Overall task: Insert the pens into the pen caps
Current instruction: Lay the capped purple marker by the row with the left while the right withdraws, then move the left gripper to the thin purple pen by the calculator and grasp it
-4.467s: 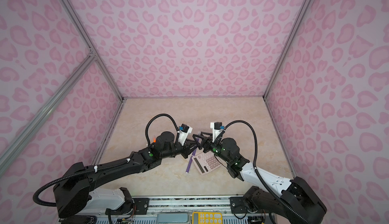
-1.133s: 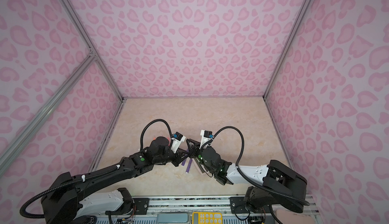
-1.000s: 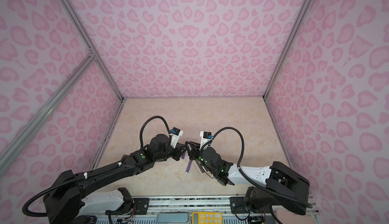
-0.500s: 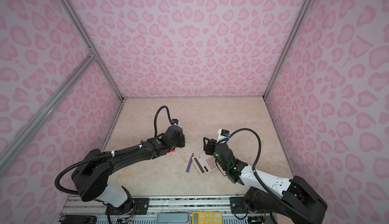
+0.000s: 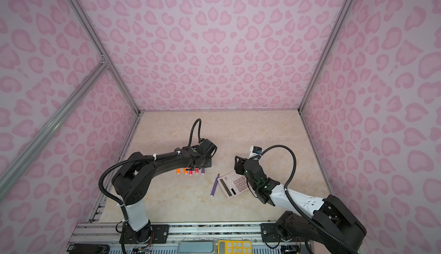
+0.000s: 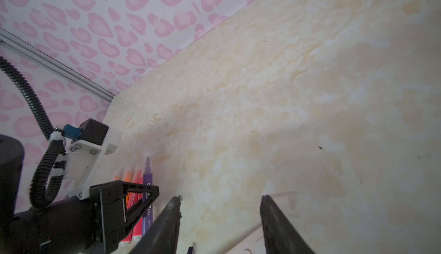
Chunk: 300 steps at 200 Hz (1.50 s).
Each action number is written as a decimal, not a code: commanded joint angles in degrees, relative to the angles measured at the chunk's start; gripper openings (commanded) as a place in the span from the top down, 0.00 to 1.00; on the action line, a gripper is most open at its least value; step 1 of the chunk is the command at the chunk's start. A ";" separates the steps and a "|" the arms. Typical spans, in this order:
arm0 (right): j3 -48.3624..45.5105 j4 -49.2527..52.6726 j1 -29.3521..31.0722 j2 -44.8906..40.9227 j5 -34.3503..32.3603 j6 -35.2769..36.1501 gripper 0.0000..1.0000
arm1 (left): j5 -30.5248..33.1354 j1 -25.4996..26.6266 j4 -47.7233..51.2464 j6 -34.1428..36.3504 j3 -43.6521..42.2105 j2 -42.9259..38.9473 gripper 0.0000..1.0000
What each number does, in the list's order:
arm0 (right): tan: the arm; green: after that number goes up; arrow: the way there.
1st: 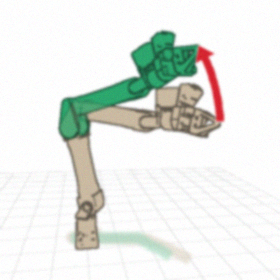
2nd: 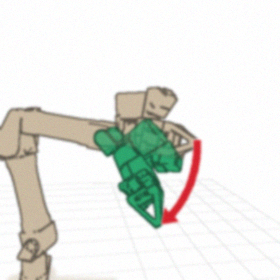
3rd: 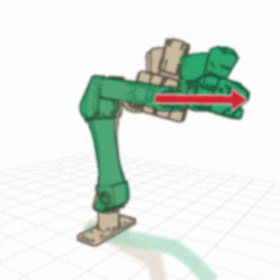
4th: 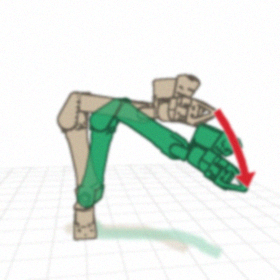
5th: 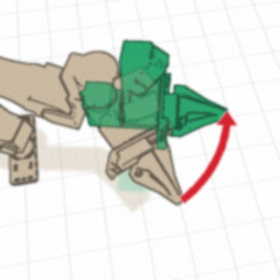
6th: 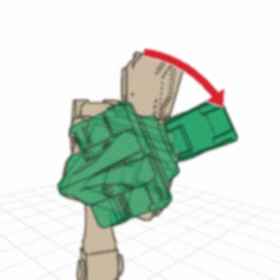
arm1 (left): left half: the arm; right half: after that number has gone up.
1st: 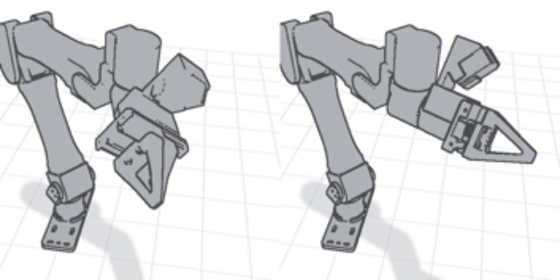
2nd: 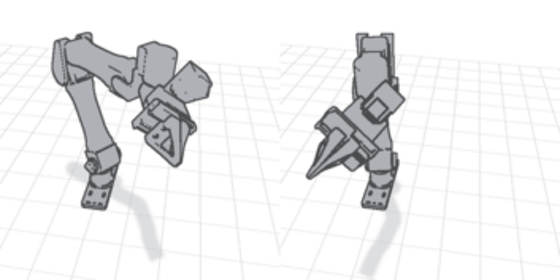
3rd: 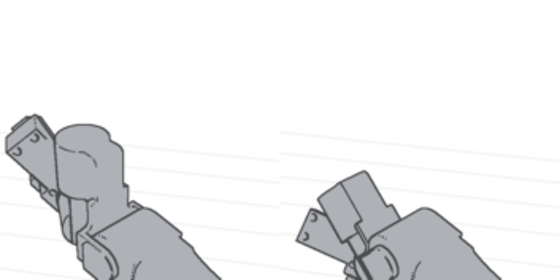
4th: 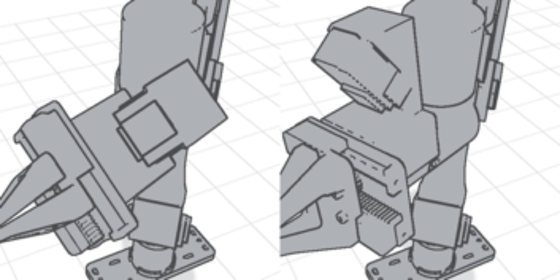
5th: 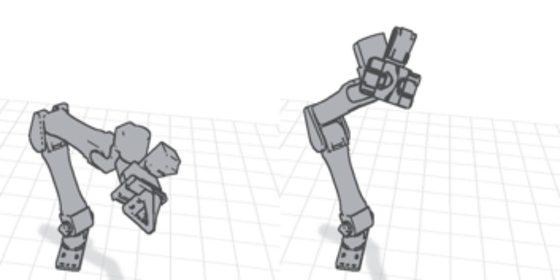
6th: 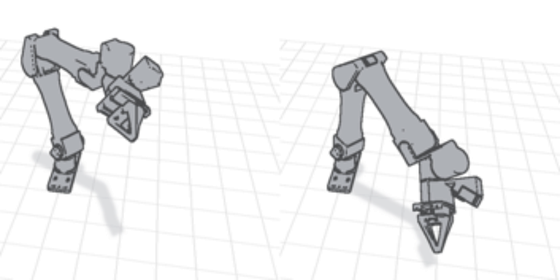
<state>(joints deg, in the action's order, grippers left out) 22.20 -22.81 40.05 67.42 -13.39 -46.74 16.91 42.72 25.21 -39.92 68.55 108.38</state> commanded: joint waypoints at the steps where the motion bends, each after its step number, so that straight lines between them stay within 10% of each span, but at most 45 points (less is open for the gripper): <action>1: 0.33 -0.34 -0.63 0.68 1.04 0.16 0.45 | 0.11 -0.21 4.83 1.76 3.23 2.96 0.97; 62: 0.36 -1.01 -1.76 2.79 2.62 -0.09 0.45 | 2.10 -0.36 12.10 1.80 9.31 8.35 0.97; 123: 0.72 -1.01 -2.56 4.11 2.61 0.51 0.45 | 2.52 -0.44 11.46 3.48 8.88 5.75 0.66; 225: 2.77 4.16 -7.39 4.55 -4.46 3.56 0.45 | -5.48 7.34 3.49 12.91 -6.90 -11.43 0.66; 255: 2.50 4.19 -9.09 5.09 -5.81 3.86 0.46 | -16.06 10.16 -1.61 15.65 -9.07 -11.28 0.66; 300: 1.85 4.87 -10.01 3.61 -6.25 4.77 0.46 | -14.31 12.21 -0.91 15.81 -7.73 -8.44 0.65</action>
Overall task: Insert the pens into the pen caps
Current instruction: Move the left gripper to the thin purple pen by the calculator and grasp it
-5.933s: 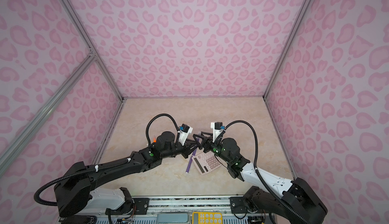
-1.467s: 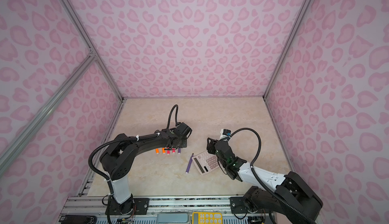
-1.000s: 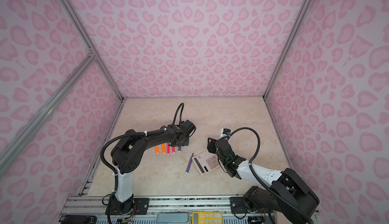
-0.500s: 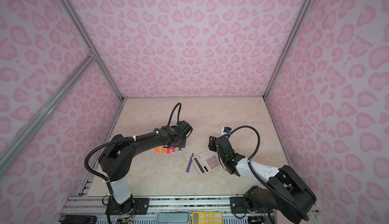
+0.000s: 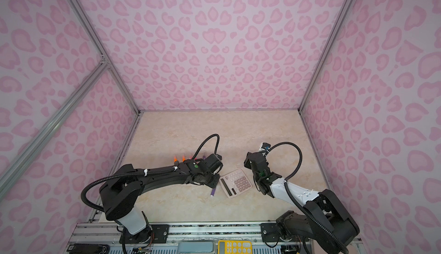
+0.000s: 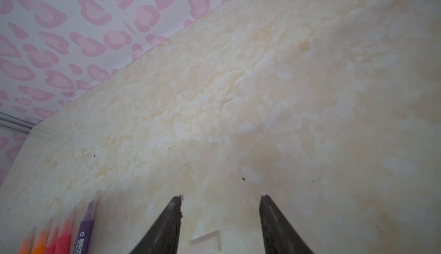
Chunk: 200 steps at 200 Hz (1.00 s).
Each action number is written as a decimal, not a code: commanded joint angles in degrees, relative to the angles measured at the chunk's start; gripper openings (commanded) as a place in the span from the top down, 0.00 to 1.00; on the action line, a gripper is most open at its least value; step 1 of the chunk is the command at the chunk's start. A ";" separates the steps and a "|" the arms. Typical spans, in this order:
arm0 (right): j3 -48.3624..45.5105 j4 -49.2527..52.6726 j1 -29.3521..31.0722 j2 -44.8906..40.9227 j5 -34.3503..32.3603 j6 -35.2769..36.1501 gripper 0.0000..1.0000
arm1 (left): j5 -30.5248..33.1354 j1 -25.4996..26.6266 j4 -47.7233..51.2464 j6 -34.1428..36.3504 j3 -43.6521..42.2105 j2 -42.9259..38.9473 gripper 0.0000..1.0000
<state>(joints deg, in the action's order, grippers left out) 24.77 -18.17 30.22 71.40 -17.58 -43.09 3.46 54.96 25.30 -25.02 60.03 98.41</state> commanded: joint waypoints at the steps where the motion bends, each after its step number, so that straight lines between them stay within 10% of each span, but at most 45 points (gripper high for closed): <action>1: -0.71 0.20 -0.17 -0.37 -2.12 1.14 0.46 | -0.85 -0.03 -1.02 0.87 0.84 1.61 0.65; 200: -2.09 0.09 -1.51 -1.52 -1.78 1.34 0.46 | -0.51 0.50 2.42 2.37 -1.17 4.26 0.53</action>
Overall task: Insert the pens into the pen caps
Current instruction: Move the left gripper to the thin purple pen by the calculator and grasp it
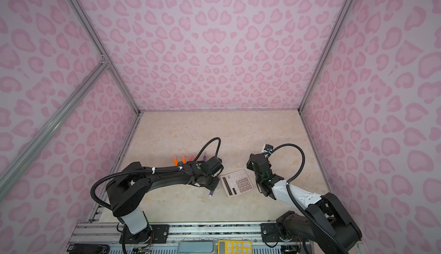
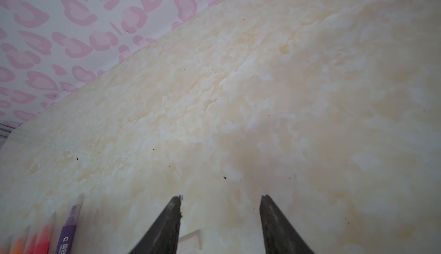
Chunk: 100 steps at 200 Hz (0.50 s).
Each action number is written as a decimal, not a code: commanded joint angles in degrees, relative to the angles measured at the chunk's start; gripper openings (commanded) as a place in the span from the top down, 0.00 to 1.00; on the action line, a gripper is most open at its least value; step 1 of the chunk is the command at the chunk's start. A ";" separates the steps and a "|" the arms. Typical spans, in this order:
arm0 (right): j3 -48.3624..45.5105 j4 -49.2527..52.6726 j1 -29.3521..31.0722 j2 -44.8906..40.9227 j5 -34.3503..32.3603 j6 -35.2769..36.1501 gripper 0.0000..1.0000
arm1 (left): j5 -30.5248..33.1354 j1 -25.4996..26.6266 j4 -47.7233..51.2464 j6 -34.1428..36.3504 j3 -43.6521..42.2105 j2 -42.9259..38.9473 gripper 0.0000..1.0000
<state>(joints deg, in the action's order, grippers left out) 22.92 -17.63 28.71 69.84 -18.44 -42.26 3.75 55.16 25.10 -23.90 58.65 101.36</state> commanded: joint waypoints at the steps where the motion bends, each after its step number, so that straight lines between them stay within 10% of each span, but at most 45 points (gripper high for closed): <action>1: -0.28 -0.51 -0.03 0.03 -0.96 0.51 0.46 | -0.69 0.35 2.69 1.28 0.31 1.35 0.53; 100: -2.77 -0.57 -0.10 -4.26 -2.49 0.58 0.46 | 2.05 0.74 5.58 2.67 1.20 0.77 0.57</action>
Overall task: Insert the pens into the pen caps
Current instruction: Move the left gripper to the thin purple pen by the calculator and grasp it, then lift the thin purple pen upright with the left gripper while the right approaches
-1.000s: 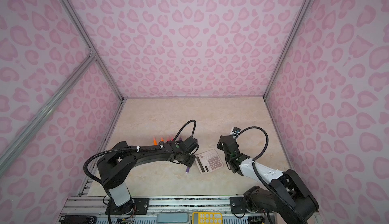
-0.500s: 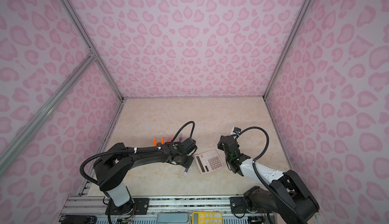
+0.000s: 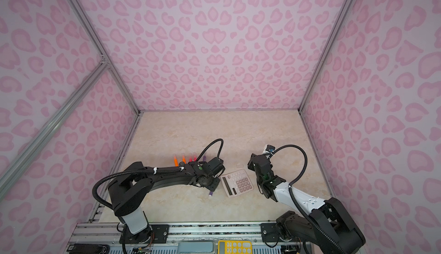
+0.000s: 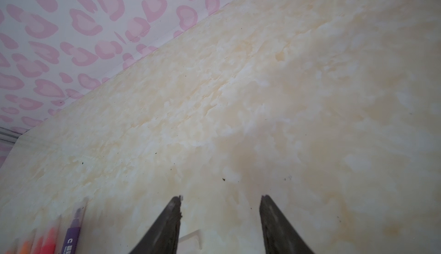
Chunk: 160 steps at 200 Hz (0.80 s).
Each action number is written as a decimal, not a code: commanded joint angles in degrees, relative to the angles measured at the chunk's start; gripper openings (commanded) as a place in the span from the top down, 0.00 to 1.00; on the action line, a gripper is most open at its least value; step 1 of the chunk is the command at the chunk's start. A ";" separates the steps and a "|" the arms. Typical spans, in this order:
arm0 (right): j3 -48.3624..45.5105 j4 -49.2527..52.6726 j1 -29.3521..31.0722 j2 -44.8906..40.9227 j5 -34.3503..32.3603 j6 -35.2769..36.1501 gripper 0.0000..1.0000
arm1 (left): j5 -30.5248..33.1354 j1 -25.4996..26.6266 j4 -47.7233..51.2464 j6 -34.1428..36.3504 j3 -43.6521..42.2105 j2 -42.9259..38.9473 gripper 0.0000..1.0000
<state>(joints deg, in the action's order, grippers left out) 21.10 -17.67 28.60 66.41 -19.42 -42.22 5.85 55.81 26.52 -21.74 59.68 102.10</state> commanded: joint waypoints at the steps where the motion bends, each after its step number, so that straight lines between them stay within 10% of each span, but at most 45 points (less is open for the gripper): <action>1: -0.92 -0.48 0.03 -0.88 -1.50 0.55 0.46 | -0.05 0.04 4.15 0.53 0.09 0.02 0.58; 160: -1.46 -2.39 0.08 -2.16 2.11 -0.33 0.45 | 0.13 -0.07 3.28 -0.15 0.35 -0.25 0.97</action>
<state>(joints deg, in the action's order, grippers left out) 19.11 -18.17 28.62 64.29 -18.57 -42.48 6.46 55.86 28.64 -21.43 60.62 102.50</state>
